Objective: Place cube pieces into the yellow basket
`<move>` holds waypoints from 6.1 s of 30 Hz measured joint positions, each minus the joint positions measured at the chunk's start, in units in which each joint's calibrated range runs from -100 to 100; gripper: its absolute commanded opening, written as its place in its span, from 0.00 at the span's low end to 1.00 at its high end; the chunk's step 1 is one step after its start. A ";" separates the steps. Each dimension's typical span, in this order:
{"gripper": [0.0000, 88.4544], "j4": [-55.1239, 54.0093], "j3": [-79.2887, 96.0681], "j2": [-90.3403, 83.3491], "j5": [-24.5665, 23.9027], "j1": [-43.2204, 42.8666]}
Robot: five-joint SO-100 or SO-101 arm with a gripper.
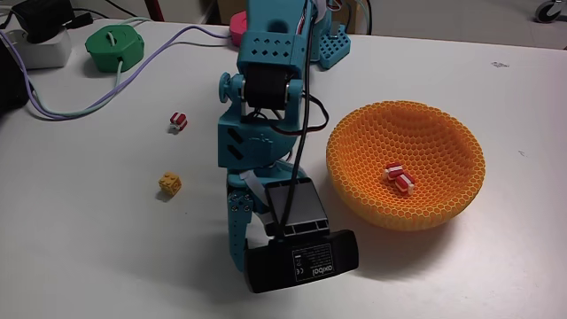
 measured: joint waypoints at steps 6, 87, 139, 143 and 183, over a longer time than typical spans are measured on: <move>0.00 23.41 -9.66 -10.23 1.86 -2.03; 0.11 -19.52 44.83 -28.92 -1.61 25.34; 0.53 14.42 45.81 -69.85 0.10 0.68; 0.52 6.66 56.45 -69.85 1.32 17.79; 0.44 -17.53 84.53 -65.42 5.47 42.07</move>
